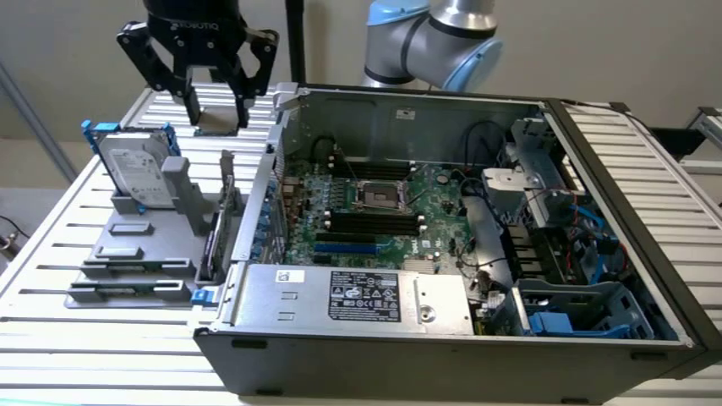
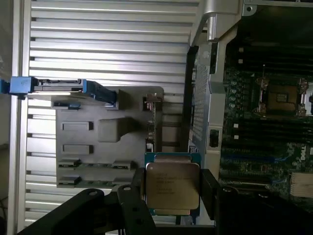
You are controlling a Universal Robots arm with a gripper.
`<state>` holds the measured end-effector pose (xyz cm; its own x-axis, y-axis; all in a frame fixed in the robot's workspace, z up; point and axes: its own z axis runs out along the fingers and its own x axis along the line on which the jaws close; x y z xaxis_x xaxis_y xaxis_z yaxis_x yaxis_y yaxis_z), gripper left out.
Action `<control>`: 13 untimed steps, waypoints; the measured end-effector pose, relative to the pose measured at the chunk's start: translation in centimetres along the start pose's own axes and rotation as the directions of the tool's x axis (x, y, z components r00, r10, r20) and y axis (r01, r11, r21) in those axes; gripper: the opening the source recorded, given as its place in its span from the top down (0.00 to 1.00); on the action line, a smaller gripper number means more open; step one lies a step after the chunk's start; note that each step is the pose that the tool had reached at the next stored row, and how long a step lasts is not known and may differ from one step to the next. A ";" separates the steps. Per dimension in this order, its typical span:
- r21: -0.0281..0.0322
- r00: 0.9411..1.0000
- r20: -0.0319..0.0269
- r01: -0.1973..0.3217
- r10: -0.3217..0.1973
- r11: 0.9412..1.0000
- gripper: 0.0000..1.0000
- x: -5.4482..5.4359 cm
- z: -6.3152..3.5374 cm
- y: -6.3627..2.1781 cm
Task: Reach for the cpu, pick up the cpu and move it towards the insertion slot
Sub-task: 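Pick up the cpu and move it towards the insertion slot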
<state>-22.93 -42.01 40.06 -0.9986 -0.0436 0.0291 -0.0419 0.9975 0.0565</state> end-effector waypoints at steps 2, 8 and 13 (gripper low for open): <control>-0.002 1.000 0.000 0.000 0.000 1.000 0.45 -0.9 -0.03 -0.04; -0.005 1.000 0.000 0.000 0.000 1.000 0.45 -3.6 -0.12 -0.15; -0.005 1.000 0.000 0.000 0.000 1.000 0.45 -5.9 -0.19 -0.25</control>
<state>-17.05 -42.01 40.06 -0.9986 -0.0436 0.0290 -0.0418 0.9972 0.0619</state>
